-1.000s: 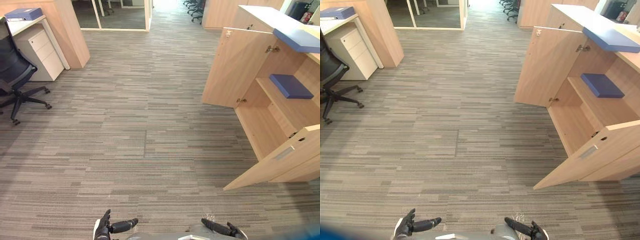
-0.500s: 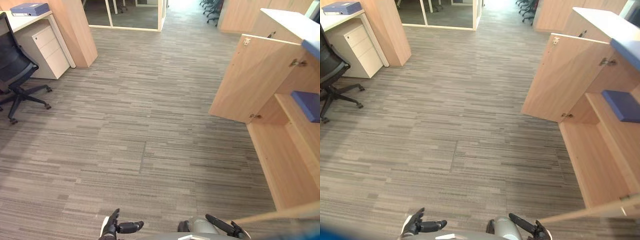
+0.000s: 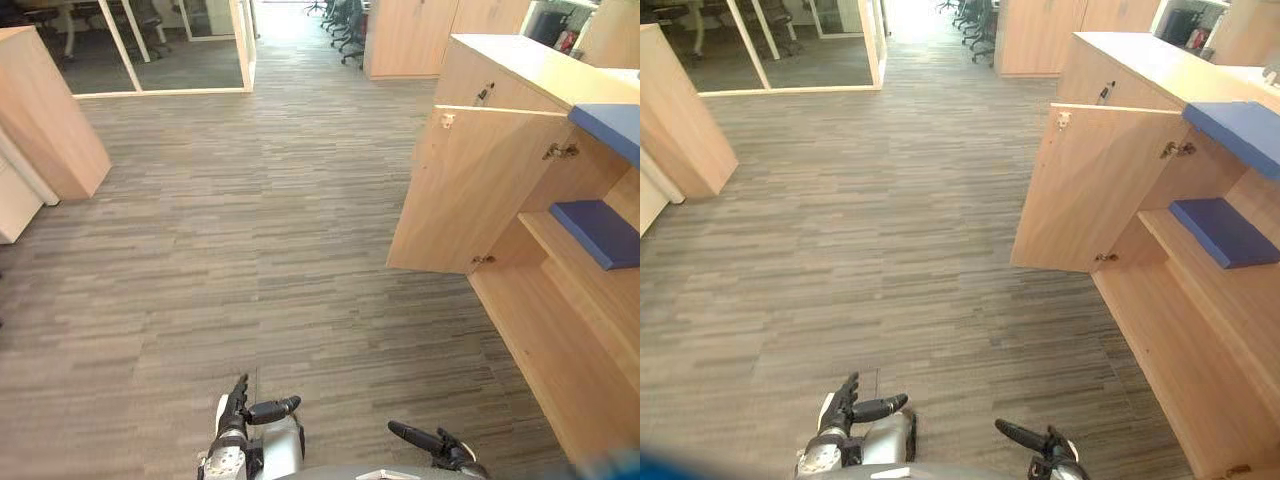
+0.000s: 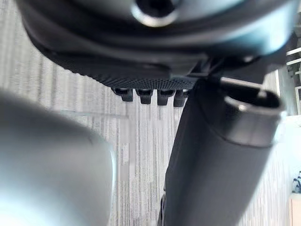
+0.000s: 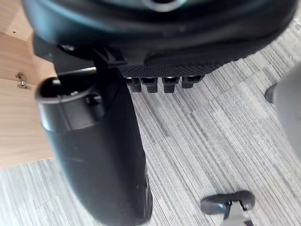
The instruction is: Walk over to the cabinet, pick up the folder, carry it to the office cabinet, place the folder inside the office cabinet, then close the office cabinet door
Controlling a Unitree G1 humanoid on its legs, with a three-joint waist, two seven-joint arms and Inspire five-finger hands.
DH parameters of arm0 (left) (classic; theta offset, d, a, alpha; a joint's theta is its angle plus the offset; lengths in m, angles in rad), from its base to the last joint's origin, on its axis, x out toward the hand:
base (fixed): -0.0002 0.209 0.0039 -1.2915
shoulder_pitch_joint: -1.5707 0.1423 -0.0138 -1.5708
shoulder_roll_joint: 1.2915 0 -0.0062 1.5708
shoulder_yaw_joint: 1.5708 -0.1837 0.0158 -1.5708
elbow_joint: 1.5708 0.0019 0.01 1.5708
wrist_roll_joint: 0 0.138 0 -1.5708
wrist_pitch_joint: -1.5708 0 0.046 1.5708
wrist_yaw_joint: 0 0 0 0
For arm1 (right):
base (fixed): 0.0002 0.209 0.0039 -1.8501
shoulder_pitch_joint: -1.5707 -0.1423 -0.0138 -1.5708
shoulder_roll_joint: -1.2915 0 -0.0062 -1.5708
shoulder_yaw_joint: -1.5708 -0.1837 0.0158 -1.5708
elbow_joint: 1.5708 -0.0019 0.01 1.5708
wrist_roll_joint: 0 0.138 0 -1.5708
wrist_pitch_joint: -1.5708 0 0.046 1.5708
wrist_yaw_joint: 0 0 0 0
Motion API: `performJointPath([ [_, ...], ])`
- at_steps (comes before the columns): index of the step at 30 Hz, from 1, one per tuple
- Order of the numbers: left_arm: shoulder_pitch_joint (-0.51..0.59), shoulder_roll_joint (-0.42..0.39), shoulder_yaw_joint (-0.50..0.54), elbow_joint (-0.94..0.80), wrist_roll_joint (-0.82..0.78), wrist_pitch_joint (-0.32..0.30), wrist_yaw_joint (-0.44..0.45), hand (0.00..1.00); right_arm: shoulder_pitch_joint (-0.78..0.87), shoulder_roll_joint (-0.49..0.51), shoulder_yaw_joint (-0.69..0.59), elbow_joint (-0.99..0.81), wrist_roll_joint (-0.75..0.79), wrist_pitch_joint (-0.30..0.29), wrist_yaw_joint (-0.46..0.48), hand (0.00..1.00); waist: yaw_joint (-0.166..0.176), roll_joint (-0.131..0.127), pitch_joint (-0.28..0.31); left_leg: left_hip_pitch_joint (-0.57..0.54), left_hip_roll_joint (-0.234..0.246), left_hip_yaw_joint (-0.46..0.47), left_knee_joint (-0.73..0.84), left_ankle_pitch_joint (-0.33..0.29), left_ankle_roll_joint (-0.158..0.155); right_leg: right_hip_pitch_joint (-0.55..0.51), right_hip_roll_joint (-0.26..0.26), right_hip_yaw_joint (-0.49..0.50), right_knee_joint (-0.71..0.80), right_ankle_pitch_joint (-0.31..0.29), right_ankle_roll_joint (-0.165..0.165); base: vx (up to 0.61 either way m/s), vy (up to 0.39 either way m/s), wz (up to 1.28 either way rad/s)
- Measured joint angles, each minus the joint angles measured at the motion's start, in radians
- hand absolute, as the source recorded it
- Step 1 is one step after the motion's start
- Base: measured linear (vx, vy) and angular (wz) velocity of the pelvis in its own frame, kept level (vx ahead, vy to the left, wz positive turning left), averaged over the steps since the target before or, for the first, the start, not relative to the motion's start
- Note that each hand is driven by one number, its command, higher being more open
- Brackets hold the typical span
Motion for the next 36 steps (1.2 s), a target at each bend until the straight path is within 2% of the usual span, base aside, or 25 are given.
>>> performJointPath([
  [1, -0.005, -0.002, -0.001, 0.003, 0.0, -0.002, 0.008, 1.0, -0.003, -0.001, -0.003, 0.008, 0.0, 0.002, 0.005, 1.0, 0.001, -0.001, -0.005, -0.003, -0.006, 0.003, 0.011, -0.013, 0.008, -0.01, -0.006, 0.017, 0.014, 0.027, -0.004, 0.63, 0.356, 0.09],
  [4, -0.007, 0.001, -0.001, 0.018, 0.001, 0.014, 0.008, 1.0, -0.025, 0.014, -0.011, 0.016, -0.002, 0.0, 0.012, 1.0, 0.003, -0.014, -0.02, 0.036, -0.056, 0.072, 0.066, -0.084, 0.076, -0.049, -0.081, 0.081, 0.146, 0.102, 0.02, 0.5, 0.333, -0.39],
  [5, 0.004, 0.0, -0.003, 0.019, 0.001, 0.015, 0.011, 1.0, -0.03, 0.016, -0.018, 0.015, -0.002, -0.001, 0.019, 1.0, 0.005, -0.014, -0.023, 0.097, -0.084, 0.109, 0.024, -0.094, 0.091, -0.115, -0.12, 0.096, 0.293, 0.152, 0.016, 0.31, 0.234, -0.69],
  [6, 0.009, -0.002, -0.008, 0.019, 0.001, 0.015, 0.011, 1.0, -0.03, 0.017, -0.027, 0.014, -0.004, -0.001, 0.024, 1.0, 0.005, -0.009, -0.025, 0.136, -0.098, 0.13, -0.01, -0.098, 0.099, -0.166, -0.133, 0.107, 0.396, 0.202, 0.001, 0.35, 0.302, -1.01],
  [7, 0.02, 0.0, -0.023, 0.02, 0.001, 0.014, 0.01, 1.0, -0.032, 0.017, -0.045, -0.001, -0.004, 0.001, 0.03, 1.0, 0.004, -0.005, -0.024, 0.217, -0.123, 0.176, -0.078, -0.102, 0.111, -0.271, -0.17, 0.124, 0.602, 0.271, -0.044, 0.29, 0.304, -0.92],
  [9, 0.025, 0.005, -0.046, 0.035, -0.001, 0.014, 0.002, 1.0, -0.032, 0.014, -0.045, -0.03, -0.005, -0.014, 0.031, 1.0, -0.008, -0.002, -0.019, 0.33, -0.156, 0.226, -0.152, -0.105, 0.115, -0.389, -0.244, 0.036, 0.822, 0.264, -0.113, 0.27, 0.28, -0.81],
  [10, 0.025, 0.006, -0.089, 0.06, -0.002, 0.013, -0.006, 1.0, -0.041, 0.003, -0.045, -0.037, -0.01, -0.025, 0.029, 1.0, -0.022, 0.024, -0.002, 0.454, -0.15, 0.235, -0.238, -0.11, 0.123, -0.422, -0.278, -0.135, 0.887, 0.216, -0.121, 0.21, 0.192, -0.54],
  [11, 0.027, 0.008, -0.107, 0.061, -0.003, 0.012, -0.008, 1.0, -0.042, 0.003, -0.045, -0.038, -0.011, -0.025, 0.029, 1.0, -0.025, 0.03, -0.005, 0.481, -0.145, 0.24, -0.262, -0.115, 0.129, -0.437, -0.273, -0.183, 0.888, 0.191, -0.108, 0.2, 0.167, -0.43],
  [12, 0.027, 0.015, -0.12, 0.061, -0.002, 0.011, -0.016, 1.0, -0.044, 0.006, -0.045, -0.039, -0.011, -0.027, 0.03, 1.0, -0.026, 0.03, -0.005, 0.502, -0.141, 0.247, -0.281, -0.118, 0.128, -0.451, -0.263, -0.221, 0.883, 0.158, -0.08, 0.13, 0.066, -0.34],
  [13, 0.025, 0.03, -0.143, 0.072, -0.002, 0.011, -0.029, 1.0, -0.063, 0.011, -0.045, -0.029, -0.011, -0.03, 0.031, 1.0, -0.032, 0.03, 0.011, 0.542, -0.129, 0.264, -0.3, -0.121, 0.122, -0.459, -0.227, -0.283, 0.806, 0.093, -0.021, 0.18, 0.001, -0.52],
  [14, 0.019, 0.032, -0.145, 0.089, -0.001, 0.011, -0.034, 1.0, -0.079, 0.015, -0.045, -0.016, -0.009, -0.032, 0.036, 1.0, -0.04, 0.031, 0.02, 0.564, -0.112, 0.288, -0.311, -0.124, 0.116, -0.468, -0.186, -0.358, 0.678, 0.04, 0.015, 0.18, -0.033, -0.67],
  [16, 0.007, 0.03, -0.145, 0.105, 0.001, 0.012, -0.037, 1.0, -0.104, 0.015, -0.045, 0.0, 0.0, -0.032, 0.038, 1.0, -0.055, 0.04, 0.033, 0.576, -0.092, 0.331, -0.325, -0.135, 0.098, -0.475, -0.14, -0.482, 0.429, 0.032, 0.014, 0.11, -0.028, -0.73],
  [17, 0.001, 0.027, -0.143, 0.119, 0.001, 0.011, -0.038, 1.0, -0.111, 0.015, -0.046, 0.002, 0.001, -0.037, 0.038, 1.0, -0.054, 0.047, 0.037, 0.576, -0.078, 0.372, -0.337, -0.146, 0.078, -0.49, -0.112, -0.538, 0.281, 0.065, -0.013, 0.09, -0.012, -0.72],
  [18, -0.005, 0.023, -0.143, 0.128, 0.002, 0.012, -0.038, 1.0, -0.116, 0.013, -0.046, 0.006, 0.001, -0.041, 0.038, 1.0, -0.058, 0.056, 0.041, 0.584, -0.067, 0.386, -0.344, -0.151, 0.066, -0.487, -0.1, -0.557, 0.252, 0.099, -0.033, 0.12, -0.03, -0.79],
  [20, -0.025, 0.01, -0.147, 0.143, 0.011, 0.012, -0.039, 1.0, -0.129, 0.006, -0.071, 0.019, -0.003, -0.042, 0.037, 1.0, -0.056, 0.077, 0.051, 0.603, -0.025, 0.434, -0.355, -0.155, 0.027, -0.478, -0.073, -0.642, 0.214, 0.117, -0.033, 0.31, -0.145, -0.83],
  [22, -0.041, 0.021, -0.162, 0.163, 0.045, 0.013, -0.054, 1.0, -0.137, 0.013, -0.099, 0.019, -0.002, -0.04, 0.039, 1.0, -0.061, 0.06, 0.059, 0.612, -0.007, 0.441, -0.368, -0.147, 0.0, -0.48, -0.054, -0.703, 0.21, 0.087, -0.071, 0.3, -0.193, -0.55],
  [25, -0.05, 0.018, -0.181, 0.169, 0.07, 0.013, -0.075, 1.0, -0.136, 0.007, -0.169, 0.026, -0.005, -0.03, 0.039, 1.0, -0.075, 0.076, 0.066, 0.628, 0.041, 0.386, -0.314, -0.139, -0.022, -0.412, 0.029, -0.689, 0.133, 0.069, -0.084, 0.47, -0.384, -0.32],
  [27, -0.044, 0.013, -0.17, 0.153, 0.078, 0.012, -0.082, 1.0, -0.114, 0.004, -0.192, 0.026, -0.001, -0.017, 0.037, 1.0, -0.079, 0.07, 0.058, 0.555, 0.102, 0.356, -0.076, -0.152, -0.045, -0.353, 0.085, -0.665, 0.039, 0.072, -0.081, 0.34, -0.325, -0.36],
  [28, -0.029, 0.002, -0.118, 0.116, 0.076, 0.014, -0.085, 1.0, -0.086, 0.001, -0.183, -0.001, 0.0, -0.018, 0.036, 1.0, -0.079, 0.076, 0.053, 0.465, 0.169, 0.339, 0.178, -0.132, -0.025, -0.311, 0.132, -0.631, -0.016, 0.076, -0.086, 0.36, -0.238, -1.08],
  [29, 0.004, -0.008, -0.06, 0.089, 0.06, 0.014, -0.078, 1.0, -0.059, -0.012, -0.162, -0.022, 0.001, -0.021, 0.034, 1.0, -0.07, 0.094, 0.045, 0.369, 0.24, 0.308, 0.426, -0.075, 0.023, -0.27, 0.189, -0.564, -0.056, 0.077, -0.096, 0.46, -0.157, -1.63],
  [30, 0.016, -0.014, -0.034, 0.082, 0.03, 0.016, -0.071, 1.0, -0.053, -0.022, -0.162, -0.02, 0.001, -0.022, 0.032, 1.0, -0.056, 0.104, 0.042, 0.314, 0.271, 0.275, 0.571, -0.076, 0.026, -0.248, 0.219, -0.505, -0.066, 0.071, -0.111, 0.52, -0.023, -1.96],
  [31, 0.013, -0.015, -0.019, 0.077, 0.013, 0.017, -0.058, 1.0, -0.053, -0.024, -0.157, -0.016, 0.001, -0.017, 0.024, 1.0, -0.053, 0.098, 0.047, 0.257, 0.267, 0.235, 0.693, -0.081, 0.02, -0.212, 0.235, -0.435, -0.066, 0.058, -0.131, 0.45, 0.039, -1.75],
  [33, 0.009, -0.002, -0.016, 0.062, 0.003, 0.018, -0.051, 1.0, -0.045, -0.024, -0.123, -0.01, 0.001, -0.008, 0.013, 1.0, -0.049, 0.075, 0.058, 0.196, 0.238, 0.198, 0.739, -0.109, 0.012, -0.16, 0.235, -0.354, -0.078, 0.052, -0.14, 0.42, 0.015, -1.38],
  [35, 0.006, 0.001, -0.012, 0.026, -0.003, 0.012, -0.037, 1.0, -0.041, -0.029, -0.076, -0.004, 0.0, 0.0, 0.01, 1.0, -0.03, 0.063, 0.065, 0.101, 0.183, 0.139, 0.663, -0.165, 0.009, -0.12, 0.227, -0.225, -0.09, 0.051, -0.134, 0.41, 0.062, -1.87],
  [36, -0.002, -0.004, -0.006, 0.009, -0.004, 0.012, -0.035, 1.0, -0.043, -0.027, -0.073, -0.003, 0.0, 0.001, 0.008, 1.0, -0.014, 0.055, 0.078, 0.07, 0.142, 0.095, 0.559, -0.194, 0.006, -0.097, 0.214, -0.156, -0.09, 0.043, -0.112, 0.37, 0.118, -1.92],
])
